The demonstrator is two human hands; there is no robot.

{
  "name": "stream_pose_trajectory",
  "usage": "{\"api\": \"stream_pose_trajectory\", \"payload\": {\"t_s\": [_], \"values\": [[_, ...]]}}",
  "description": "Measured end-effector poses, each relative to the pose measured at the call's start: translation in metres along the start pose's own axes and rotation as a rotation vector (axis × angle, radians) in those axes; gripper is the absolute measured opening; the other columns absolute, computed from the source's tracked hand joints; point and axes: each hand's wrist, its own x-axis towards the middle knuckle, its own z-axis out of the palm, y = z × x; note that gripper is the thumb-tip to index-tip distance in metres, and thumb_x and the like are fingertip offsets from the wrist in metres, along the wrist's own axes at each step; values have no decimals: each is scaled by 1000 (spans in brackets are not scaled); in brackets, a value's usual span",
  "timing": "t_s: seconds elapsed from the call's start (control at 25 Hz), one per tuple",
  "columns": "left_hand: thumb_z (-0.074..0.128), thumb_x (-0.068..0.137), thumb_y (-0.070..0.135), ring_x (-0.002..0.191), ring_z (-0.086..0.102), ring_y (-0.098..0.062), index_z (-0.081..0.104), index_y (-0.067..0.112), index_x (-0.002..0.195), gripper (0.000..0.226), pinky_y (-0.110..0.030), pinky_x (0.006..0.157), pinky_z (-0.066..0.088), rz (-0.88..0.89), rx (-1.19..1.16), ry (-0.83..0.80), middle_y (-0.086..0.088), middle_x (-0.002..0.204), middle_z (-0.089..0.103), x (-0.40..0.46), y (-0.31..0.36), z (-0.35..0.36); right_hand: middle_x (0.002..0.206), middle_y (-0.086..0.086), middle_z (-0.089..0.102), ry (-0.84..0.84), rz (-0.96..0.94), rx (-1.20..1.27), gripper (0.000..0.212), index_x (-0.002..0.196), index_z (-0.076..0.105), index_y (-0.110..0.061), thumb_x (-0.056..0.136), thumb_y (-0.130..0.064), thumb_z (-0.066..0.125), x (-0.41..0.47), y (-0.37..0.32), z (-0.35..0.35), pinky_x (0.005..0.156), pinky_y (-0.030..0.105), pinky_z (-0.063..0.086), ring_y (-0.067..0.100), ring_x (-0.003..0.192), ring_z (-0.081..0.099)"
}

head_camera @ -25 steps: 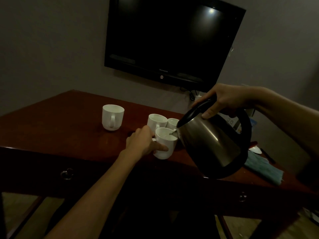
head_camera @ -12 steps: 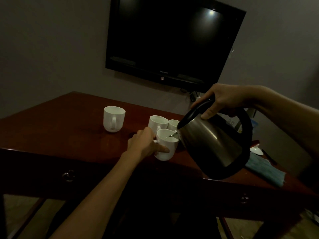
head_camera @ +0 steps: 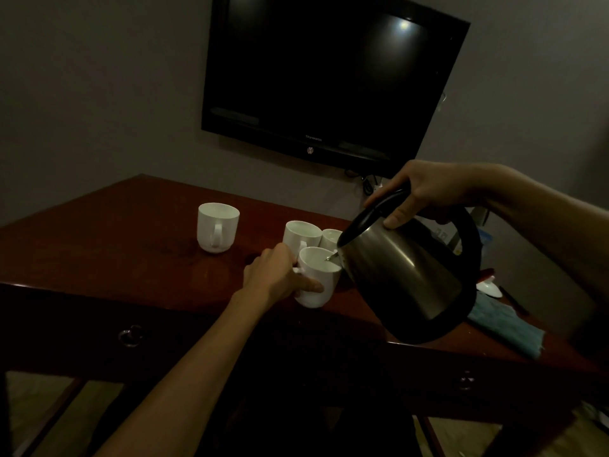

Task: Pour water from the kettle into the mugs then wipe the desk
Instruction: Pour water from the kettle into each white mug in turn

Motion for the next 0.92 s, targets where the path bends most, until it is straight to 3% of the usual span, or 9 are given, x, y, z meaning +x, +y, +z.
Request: {"api": "stream_pose_trajectory", "payload": {"t_s": [0.16,0.4,0.72,0.92], "values": [[87,65,51,105,58,-19,55,18,112,66,-44,94,50,7,-4,-2,3,112,61,-2,0,0,64,7,57,6,3,-1,48,124,67,-30,78,-23,78,0,-2,-1,37,22,41,10,41,44],[87,60,57,106,63,-20,61,18,109,68,-48,92,52,4,-21,-14,2,113,66,1,-3,1,75,15,60,1,-1,-2,49,122,68,-33,75,-27,78,1,-1,-1,38,23,42,12,42,45],[87,66,51,107,60,-21,44,25,98,60,-48,94,50,16,-3,-3,2,108,59,-4,2,-1,59,0,59,2,12,-10,48,125,66,-29,79,-22,76,1,-5,-1,37,21,40,8,40,45],[87,66,51,105,59,-20,50,20,108,64,-44,91,50,14,-4,6,2,110,60,-3,1,-1,68,10,58,2,15,-16,49,125,66,-30,78,-23,76,0,-7,-2,37,21,41,9,39,44]]}}
